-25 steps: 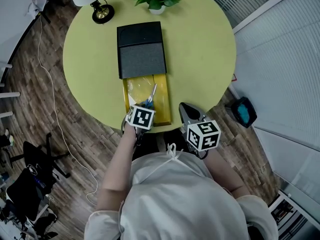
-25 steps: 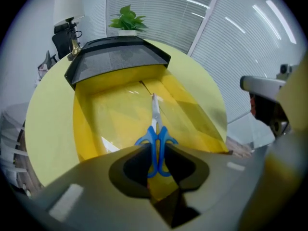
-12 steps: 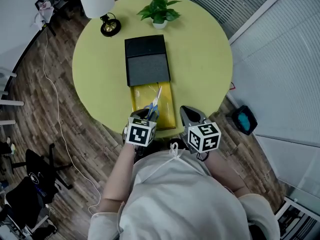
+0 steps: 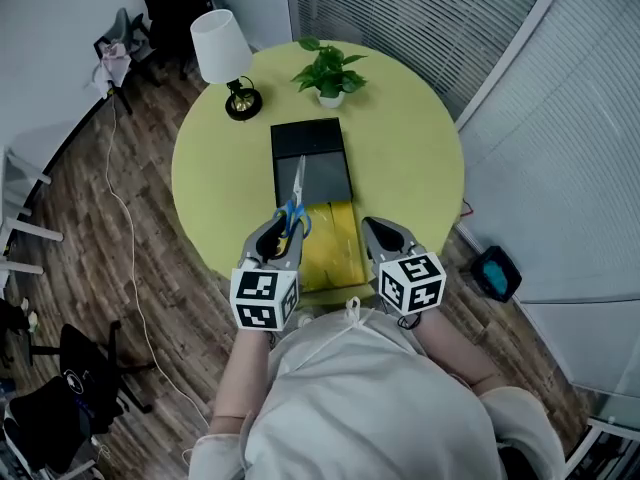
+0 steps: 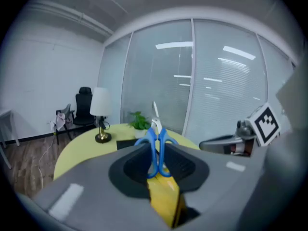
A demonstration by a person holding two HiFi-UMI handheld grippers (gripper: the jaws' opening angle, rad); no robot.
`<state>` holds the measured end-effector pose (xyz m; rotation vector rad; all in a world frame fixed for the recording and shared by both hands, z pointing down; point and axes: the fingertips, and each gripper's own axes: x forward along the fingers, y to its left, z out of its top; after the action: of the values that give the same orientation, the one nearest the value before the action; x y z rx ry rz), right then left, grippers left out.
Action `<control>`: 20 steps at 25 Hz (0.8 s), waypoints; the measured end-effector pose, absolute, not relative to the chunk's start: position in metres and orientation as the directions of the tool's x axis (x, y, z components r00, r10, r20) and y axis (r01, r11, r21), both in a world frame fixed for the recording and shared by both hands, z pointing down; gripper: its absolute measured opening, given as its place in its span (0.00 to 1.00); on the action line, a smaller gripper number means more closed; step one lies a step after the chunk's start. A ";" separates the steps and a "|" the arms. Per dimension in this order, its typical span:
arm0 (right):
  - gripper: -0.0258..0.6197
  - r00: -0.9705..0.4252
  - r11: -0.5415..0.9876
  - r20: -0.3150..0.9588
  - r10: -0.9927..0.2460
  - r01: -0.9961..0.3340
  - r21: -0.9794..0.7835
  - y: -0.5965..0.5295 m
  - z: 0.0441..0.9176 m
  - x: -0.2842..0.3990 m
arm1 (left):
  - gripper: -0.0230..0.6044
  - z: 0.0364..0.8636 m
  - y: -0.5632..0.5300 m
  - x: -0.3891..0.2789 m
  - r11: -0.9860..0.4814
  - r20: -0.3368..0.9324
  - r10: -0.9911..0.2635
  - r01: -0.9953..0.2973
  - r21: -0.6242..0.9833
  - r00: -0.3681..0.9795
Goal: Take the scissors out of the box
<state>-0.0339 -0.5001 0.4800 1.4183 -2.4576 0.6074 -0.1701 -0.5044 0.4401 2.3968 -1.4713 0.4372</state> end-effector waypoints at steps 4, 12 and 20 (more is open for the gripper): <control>0.04 -0.520 0.476 0.330 -0.788 -0.854 -0.210 -0.507 0.443 -0.046 | 0.18 0.377 -0.506 -0.192 -0.384 0.210 -0.899 -0.922 0.050 0.385; 0.04 -0.535 0.508 0.216 -0.817 -0.845 -0.168 -0.518 0.392 -0.056 | 0.18 0.327 -0.502 -0.209 -0.321 0.044 -0.946 -0.947 0.027 0.322; 0.04 -0.538 0.518 0.208 -0.817 -0.843 -0.143 -0.524 0.387 -0.058 | 0.18 0.332 -0.505 -0.209 -0.313 0.058 -0.948 -0.949 0.034 0.314</control>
<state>-0.0578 -0.5245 0.3873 1.4476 -2.6364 0.3445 -0.2089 -0.5046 0.3322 2.4961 -1.8035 0.0415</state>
